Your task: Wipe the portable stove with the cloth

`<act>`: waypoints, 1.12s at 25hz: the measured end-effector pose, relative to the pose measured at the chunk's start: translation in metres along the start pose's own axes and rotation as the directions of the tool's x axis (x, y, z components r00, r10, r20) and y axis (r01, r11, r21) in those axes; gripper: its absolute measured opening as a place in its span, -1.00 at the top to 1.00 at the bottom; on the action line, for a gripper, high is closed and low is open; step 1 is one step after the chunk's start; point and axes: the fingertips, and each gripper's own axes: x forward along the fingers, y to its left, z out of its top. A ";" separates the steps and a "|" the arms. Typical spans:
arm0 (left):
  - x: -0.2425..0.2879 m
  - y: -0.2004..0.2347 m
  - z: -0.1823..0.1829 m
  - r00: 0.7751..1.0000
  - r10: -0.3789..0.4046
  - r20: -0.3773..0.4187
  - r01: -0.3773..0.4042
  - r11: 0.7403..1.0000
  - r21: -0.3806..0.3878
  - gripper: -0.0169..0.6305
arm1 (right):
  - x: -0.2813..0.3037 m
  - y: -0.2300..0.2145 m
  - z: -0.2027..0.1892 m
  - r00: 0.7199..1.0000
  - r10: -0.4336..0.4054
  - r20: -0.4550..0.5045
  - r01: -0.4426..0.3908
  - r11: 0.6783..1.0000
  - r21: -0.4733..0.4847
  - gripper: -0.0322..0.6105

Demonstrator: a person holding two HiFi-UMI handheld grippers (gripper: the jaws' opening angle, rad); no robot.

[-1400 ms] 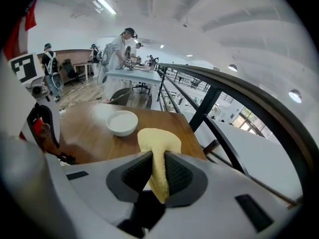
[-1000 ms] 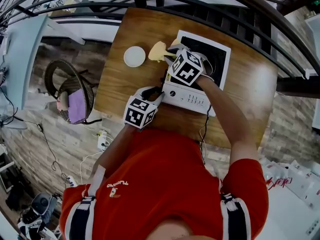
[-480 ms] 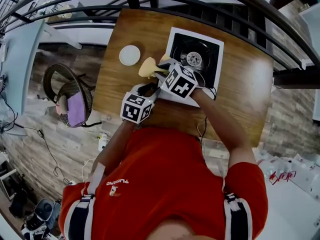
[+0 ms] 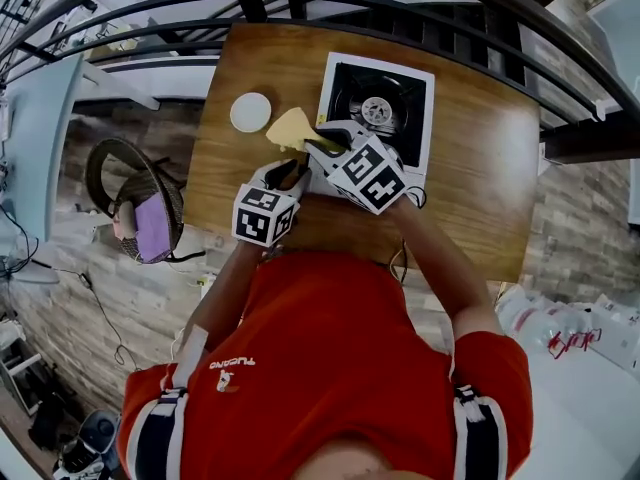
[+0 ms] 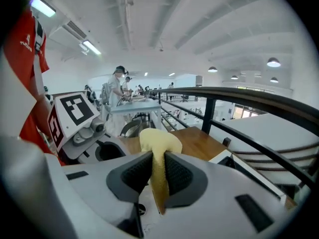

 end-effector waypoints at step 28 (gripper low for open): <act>-0.072 -0.074 0.197 0.747 -0.222 0.626 0.137 0.974 0.183 0.92 | -0.205 -0.043 0.037 0.651 -0.535 0.538 0.373 0.843 0.387 0.63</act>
